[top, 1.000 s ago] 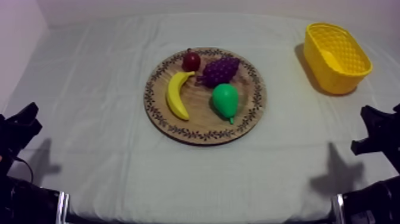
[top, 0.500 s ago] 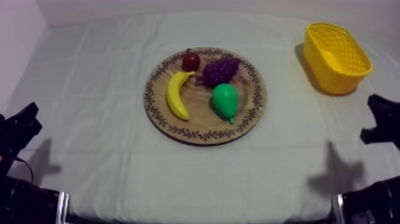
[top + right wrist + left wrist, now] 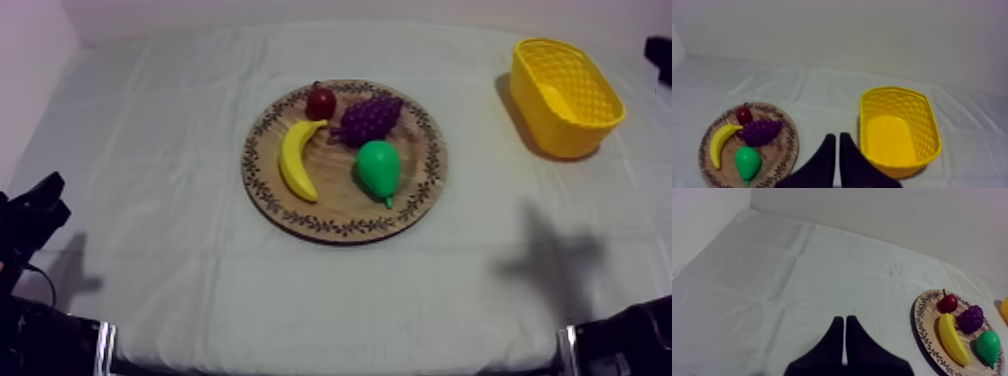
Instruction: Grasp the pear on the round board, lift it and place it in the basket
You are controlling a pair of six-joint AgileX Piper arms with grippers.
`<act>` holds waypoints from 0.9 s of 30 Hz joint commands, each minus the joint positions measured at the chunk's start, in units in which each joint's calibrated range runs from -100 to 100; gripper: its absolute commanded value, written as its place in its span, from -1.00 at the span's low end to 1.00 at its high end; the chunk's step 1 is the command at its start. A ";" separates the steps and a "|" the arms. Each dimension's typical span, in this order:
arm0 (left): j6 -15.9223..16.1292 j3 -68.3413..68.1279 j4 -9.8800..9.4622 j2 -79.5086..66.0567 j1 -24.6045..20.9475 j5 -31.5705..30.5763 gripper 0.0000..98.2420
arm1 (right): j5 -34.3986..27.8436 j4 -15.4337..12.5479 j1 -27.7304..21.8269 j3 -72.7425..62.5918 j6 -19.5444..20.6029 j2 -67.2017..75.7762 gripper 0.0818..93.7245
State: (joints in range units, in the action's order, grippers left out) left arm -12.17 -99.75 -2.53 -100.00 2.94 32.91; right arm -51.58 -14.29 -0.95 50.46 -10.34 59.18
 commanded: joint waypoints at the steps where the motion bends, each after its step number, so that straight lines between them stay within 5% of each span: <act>1: -0.01 -0.03 0.01 0.00 -0.01 -0.01 -1.00 | -6.34 -1.76 -0.08 -15.30 0.17 -9.42 -0.99; 12: -0.01 -0.03 0.01 0.00 -0.01 -0.01 -1.00 | -21.88 -5.01 2.65 -27.99 3.21 -29.22 -0.99; 27: -0.01 -0.03 0.01 0.00 -0.01 -0.01 -1.00 | -15.41 -2.76 12.38 -22.38 9.48 -43.21 -0.99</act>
State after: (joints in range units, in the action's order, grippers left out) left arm -12.17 -99.75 -2.53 -100.00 2.94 32.91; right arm -67.49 -17.23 10.46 27.87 -1.24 16.82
